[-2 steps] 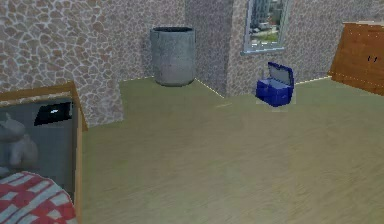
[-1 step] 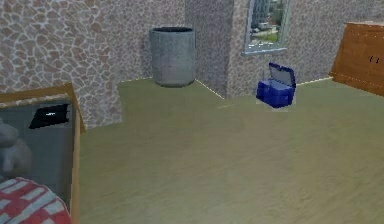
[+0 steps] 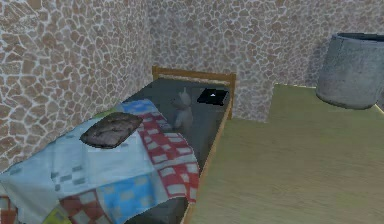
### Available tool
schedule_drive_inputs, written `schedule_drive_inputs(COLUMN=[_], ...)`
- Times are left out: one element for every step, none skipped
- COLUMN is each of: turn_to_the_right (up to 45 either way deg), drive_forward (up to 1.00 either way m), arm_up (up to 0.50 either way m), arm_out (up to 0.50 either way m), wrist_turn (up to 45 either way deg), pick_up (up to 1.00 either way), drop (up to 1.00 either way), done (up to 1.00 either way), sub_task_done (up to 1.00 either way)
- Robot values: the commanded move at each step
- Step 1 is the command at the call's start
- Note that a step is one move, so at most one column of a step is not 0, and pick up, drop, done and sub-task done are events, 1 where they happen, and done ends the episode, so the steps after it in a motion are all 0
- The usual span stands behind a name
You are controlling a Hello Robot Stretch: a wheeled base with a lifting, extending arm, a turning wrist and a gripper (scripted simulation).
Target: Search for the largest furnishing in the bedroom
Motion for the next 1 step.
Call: schedule_drive_inputs(turn_to_the_right=[0.0], drive_forward=[0.0], arm_up=[0.0], arm_out=[0.0], wrist_turn=[0.0], pick_up=[0.0], drop=[0.0], done=[1.0], sub_task_done=[0.0])
